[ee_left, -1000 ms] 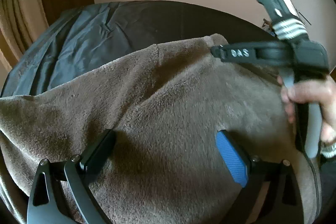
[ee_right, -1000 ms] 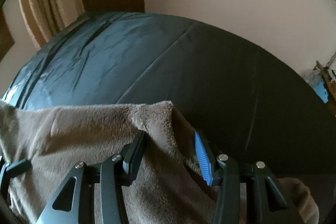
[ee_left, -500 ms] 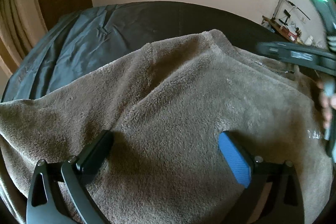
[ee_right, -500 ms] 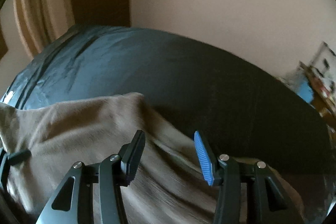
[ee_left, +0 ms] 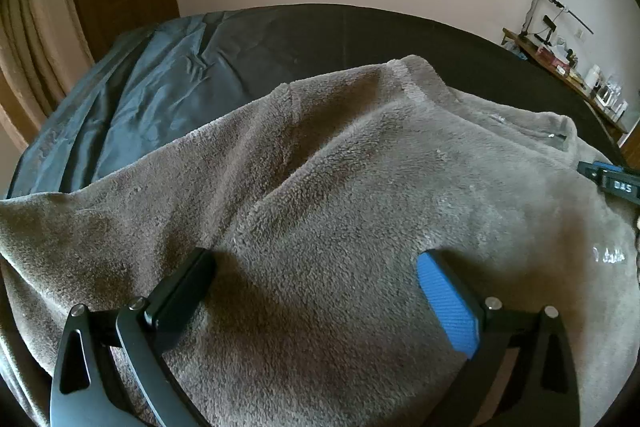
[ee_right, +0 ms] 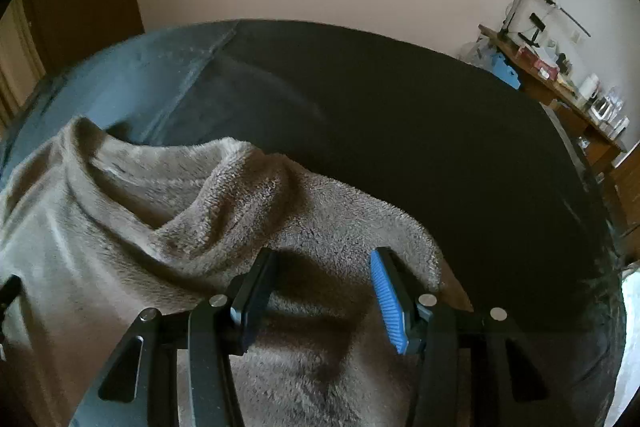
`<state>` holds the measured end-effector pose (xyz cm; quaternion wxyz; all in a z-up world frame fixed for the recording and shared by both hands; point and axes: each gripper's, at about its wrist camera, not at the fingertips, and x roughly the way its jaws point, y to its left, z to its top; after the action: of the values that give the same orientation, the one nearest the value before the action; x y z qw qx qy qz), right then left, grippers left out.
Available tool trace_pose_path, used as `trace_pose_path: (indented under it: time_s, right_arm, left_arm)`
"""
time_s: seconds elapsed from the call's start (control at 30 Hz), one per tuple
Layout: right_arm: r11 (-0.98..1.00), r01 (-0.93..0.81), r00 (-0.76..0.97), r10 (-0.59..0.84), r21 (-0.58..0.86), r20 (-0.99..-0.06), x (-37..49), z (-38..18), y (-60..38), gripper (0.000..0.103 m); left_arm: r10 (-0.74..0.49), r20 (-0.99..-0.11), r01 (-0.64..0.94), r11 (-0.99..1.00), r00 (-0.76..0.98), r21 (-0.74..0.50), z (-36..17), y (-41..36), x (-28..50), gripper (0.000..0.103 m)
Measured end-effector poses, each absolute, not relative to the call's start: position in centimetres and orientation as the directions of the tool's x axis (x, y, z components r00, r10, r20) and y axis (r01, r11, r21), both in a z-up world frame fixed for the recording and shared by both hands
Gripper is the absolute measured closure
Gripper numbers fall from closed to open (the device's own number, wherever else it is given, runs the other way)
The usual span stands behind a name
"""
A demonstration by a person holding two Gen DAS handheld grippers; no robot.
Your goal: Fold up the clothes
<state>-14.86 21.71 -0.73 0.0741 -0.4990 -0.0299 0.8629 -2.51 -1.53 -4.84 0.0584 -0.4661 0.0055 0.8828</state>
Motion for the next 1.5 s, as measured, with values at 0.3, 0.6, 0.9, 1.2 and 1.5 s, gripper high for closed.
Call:
trace_pose_path:
  time_s: [0.3,0.6,0.9,1.2,1.5]
  right_arm:
    - [-0.952,-0.109,-0.520,0.299,-0.284,-0.800,-20.3,-1.8,20.2,0.038]
    - [-0.973,-0.191,-0.528,0.213,-0.129,-0.822,-21.5,-2.1,22.7,0.012]
    - [-0.987,-0.140,-0.618,0.020,0.085,-0.786,-12.4,3.4,25.2,0.011]
    - [-0.967,-0.217,-0.688,0.054,0.135,-0.724,7.5,4.7,32.3,0.011]
    - [-0.964,-0.191,-0.741,0.019,0.184,-0.671,19.5,2.6,32.1,0.011]
  left_arm:
    - [0.062,-0.822,-0.039,-0.998,-0.567,-0.048,-5.0,-3.9,-3.9,0.001]
    - [0.036,-0.819,-0.028,-0.999,-0.573,-0.024,-5.2,-3.6,-4.3,0.001]
    - [0.045,-0.818,-0.033,-0.999,-0.574,-0.032,-5.3,-4.2,-5.1,0.001]
    - [0.044,-0.815,-0.031,-0.999,-0.578,-0.032,-5.0,-3.6,-3.3,0.001]
    - [0.036,-0.818,-0.028,-0.999,-0.574,-0.024,-5.2,-3.7,-3.4,0.001]
